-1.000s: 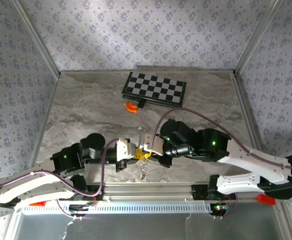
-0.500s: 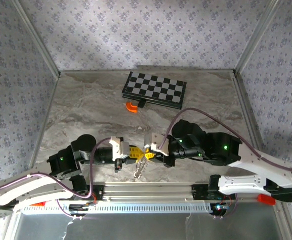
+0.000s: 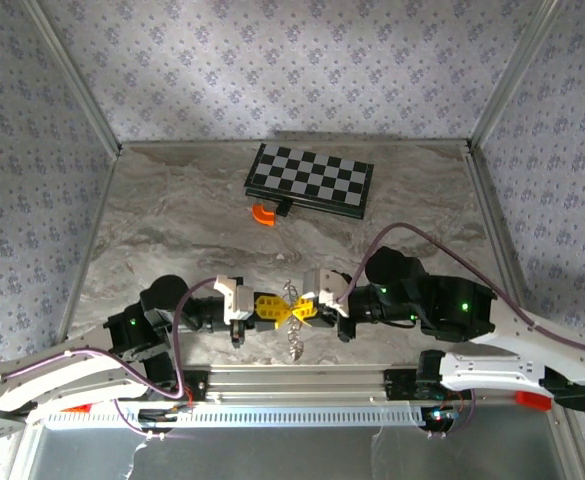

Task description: Put the keys on the keyring

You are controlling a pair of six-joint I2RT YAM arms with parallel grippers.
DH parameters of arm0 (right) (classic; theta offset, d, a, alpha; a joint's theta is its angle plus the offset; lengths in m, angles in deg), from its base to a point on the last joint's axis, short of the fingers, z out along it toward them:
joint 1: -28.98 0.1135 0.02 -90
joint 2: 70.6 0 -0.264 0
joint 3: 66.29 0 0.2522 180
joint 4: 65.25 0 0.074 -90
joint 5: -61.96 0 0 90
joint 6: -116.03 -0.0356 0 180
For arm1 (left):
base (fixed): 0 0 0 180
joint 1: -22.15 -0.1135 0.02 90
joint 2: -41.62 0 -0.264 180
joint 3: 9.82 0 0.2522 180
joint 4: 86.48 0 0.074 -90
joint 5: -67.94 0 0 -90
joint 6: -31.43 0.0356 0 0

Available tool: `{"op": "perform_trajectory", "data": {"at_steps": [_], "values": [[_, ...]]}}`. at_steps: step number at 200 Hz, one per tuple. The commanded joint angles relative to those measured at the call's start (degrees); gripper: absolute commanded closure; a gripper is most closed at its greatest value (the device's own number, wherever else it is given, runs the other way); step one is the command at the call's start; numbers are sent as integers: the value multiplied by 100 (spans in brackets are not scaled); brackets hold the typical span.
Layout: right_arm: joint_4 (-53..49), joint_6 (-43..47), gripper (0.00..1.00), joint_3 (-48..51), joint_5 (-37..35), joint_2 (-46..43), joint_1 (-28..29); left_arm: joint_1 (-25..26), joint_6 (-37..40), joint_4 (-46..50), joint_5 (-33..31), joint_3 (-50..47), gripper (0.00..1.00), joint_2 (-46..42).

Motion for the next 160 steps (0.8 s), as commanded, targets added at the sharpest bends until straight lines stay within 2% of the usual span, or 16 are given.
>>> {"op": "perform_trajectory", "data": {"at_steps": [1,16,34,50,83,160], "values": [[297,-65,100,39,-174,-82,-52,80,-86,-516,141,112,100,-69],[5,-55,100,-101,-275,4,-54,88,72,83,-177,278,99,-87],[-462,169,100,-338,-546,264,-59,88,351,977,-573,558,80,-87],[-847,311,100,-695,-739,532,-37,88,512,1442,-641,717,74,-113],[-1106,487,100,-981,-764,898,34,81,708,1975,-801,912,73,-109],[-1128,488,100,-1119,-323,1116,15,95,1282,2431,-1176,1185,80,204]]}}
